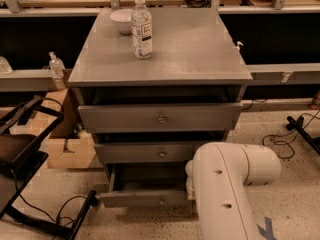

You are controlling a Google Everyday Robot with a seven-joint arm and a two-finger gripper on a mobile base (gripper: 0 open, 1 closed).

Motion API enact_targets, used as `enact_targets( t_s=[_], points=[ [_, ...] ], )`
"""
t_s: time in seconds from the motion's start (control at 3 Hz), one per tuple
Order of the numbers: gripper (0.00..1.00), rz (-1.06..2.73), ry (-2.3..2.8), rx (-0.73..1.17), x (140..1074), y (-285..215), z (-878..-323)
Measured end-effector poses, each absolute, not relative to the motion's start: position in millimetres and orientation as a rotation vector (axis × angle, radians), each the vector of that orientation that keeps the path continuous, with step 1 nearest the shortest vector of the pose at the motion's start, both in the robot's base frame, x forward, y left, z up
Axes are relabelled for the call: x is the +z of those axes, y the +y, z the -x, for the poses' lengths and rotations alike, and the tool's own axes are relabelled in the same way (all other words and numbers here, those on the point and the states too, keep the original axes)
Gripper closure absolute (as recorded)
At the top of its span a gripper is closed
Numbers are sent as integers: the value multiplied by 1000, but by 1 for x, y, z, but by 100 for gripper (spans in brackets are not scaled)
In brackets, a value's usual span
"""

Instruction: Open bottom drawer

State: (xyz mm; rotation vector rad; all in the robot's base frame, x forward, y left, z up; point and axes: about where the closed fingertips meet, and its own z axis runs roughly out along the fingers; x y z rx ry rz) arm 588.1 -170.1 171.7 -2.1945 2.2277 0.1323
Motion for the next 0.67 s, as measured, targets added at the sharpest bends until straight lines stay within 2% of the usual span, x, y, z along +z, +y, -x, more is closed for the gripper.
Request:
enact_targets(
  t_s=[0.67],
  points=[
    [100,2195,2228,132,172,-170,-589]
  ],
)
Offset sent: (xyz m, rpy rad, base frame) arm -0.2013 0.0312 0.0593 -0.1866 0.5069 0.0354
